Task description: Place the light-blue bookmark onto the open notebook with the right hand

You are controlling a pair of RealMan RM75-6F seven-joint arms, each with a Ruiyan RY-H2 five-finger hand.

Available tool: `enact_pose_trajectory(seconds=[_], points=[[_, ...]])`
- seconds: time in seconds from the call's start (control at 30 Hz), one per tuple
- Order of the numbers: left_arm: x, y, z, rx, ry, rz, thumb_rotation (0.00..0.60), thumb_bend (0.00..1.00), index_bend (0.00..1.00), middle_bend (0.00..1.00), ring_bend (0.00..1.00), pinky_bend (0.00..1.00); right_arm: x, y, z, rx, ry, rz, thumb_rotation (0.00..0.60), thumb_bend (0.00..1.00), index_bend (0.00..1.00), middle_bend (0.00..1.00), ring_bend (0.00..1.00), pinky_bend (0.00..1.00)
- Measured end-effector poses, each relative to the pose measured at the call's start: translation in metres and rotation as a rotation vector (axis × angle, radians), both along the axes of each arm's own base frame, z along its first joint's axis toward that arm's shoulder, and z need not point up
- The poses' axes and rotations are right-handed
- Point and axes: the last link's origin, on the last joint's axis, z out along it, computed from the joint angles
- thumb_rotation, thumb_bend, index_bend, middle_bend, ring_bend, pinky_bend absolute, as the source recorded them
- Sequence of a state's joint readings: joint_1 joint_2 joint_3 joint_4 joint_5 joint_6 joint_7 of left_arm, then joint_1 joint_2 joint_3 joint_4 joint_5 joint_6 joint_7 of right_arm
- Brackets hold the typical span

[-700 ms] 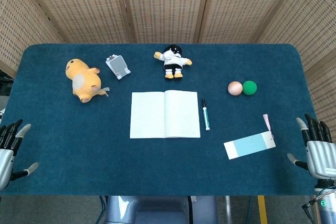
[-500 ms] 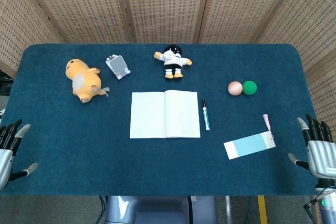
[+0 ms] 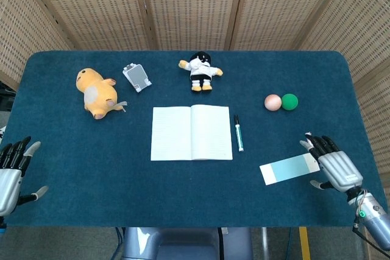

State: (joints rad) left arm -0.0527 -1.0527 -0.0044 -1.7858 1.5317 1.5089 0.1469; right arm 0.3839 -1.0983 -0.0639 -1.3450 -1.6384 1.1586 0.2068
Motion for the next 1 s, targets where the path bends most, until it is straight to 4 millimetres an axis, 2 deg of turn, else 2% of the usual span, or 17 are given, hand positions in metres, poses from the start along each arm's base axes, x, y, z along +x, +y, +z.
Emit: enact_pose_trajectory(seconds=[0.2,0.4,1.0], points=[[-0.001,0.004,-0.003,-0.007,0.006,0.016,0.6,0.0,0.0,0.0,0.0,0.0,0.002,-0.017,-0.019,0.09,0.068,0.054,0.6,0.0,0.18,0.0,0.0,0.0],[-0.001,0.007,-0.005,-0.02,0.013,0.022,0.6,0.0,0.0,0.0,0.0,0.0,0.005,-0.027,-0.036,0.142,0.097,0.068,0.6,0.0,0.23,0.0,0.0,0.0],[-0.004,0.005,-0.004,-0.022,0.014,0.026,0.6,0.0,0.0,0.0,0.0,0.0,0.003,-0.03,-0.068,0.155,0.123,0.122,0.6,0.0,0.25,0.0,0.0,0.0]])
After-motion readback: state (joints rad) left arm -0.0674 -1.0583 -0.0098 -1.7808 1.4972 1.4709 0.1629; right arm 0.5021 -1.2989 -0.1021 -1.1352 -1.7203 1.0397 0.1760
